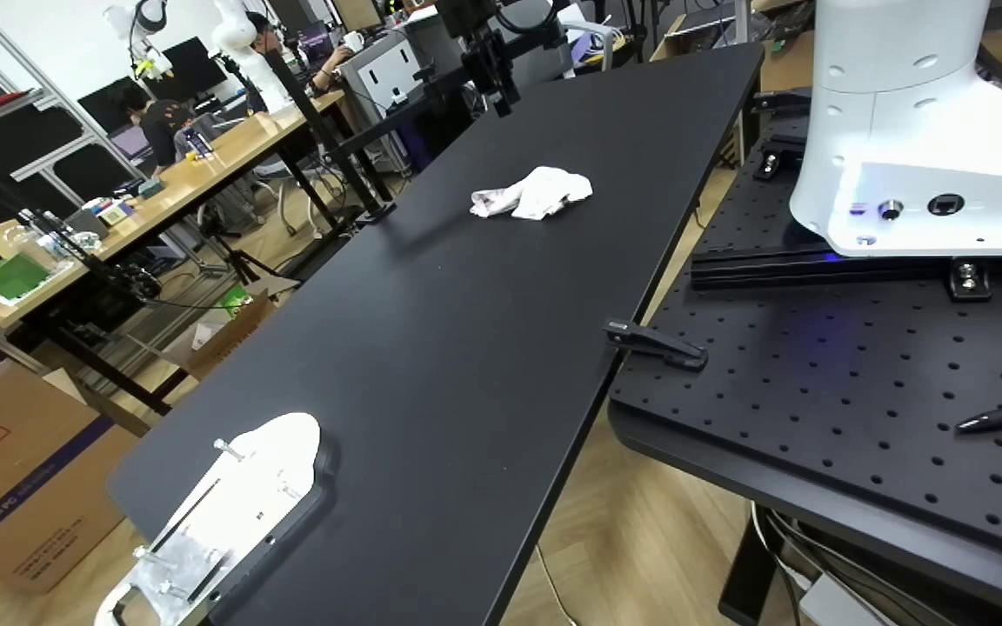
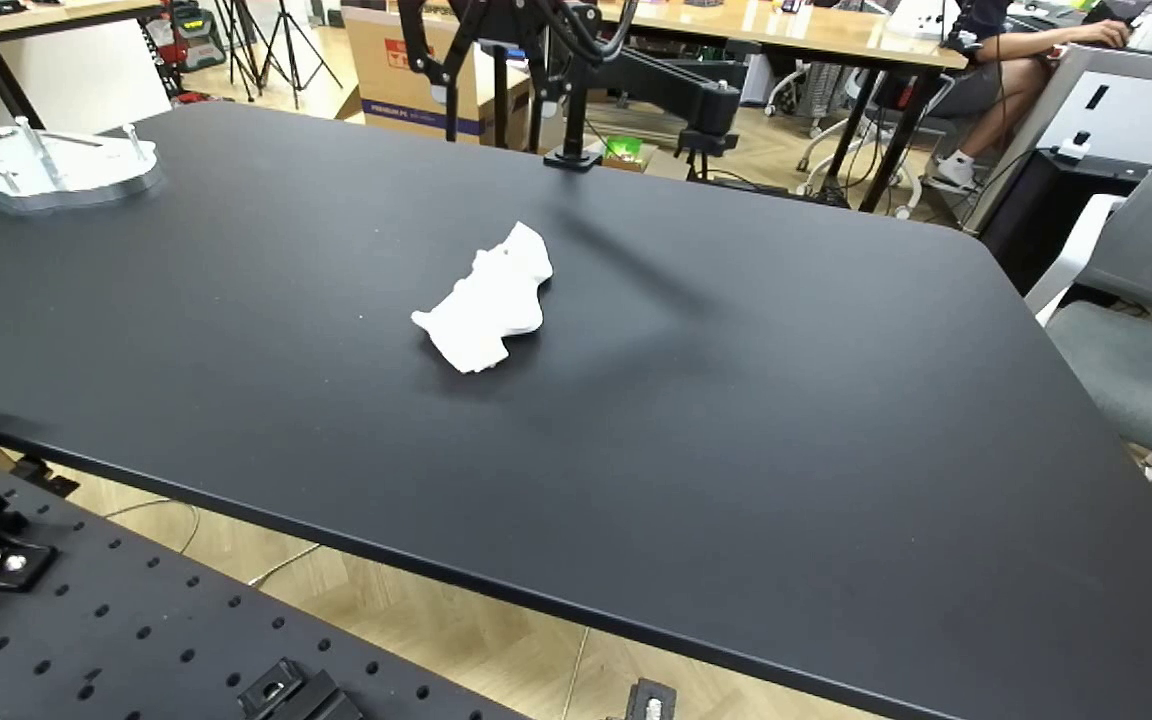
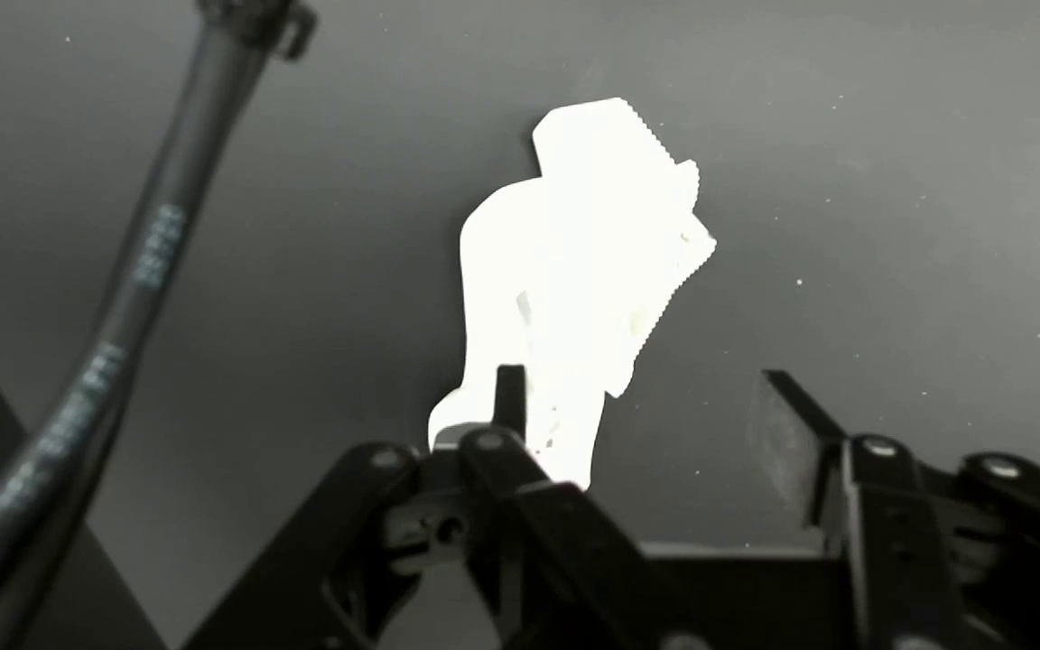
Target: Unhang the white cloth from the black object and put it on the table
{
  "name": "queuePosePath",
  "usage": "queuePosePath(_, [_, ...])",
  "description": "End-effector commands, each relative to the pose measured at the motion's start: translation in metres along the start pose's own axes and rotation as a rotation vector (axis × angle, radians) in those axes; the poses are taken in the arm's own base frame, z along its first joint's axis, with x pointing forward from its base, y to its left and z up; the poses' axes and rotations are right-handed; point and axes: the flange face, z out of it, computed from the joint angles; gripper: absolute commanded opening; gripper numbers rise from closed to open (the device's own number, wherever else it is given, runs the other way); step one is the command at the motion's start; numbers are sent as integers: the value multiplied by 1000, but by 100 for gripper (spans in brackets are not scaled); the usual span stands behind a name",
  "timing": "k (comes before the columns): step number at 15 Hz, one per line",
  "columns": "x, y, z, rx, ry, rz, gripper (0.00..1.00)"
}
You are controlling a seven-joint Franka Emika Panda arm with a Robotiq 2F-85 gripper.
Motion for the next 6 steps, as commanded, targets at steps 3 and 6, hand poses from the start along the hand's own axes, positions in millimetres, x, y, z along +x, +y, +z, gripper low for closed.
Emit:
queuePosePath(3, [-5, -16, -10, -2, -13, 20, 100])
queuePosePath(6, [-2, -23, -17, -41, 29, 39, 100])
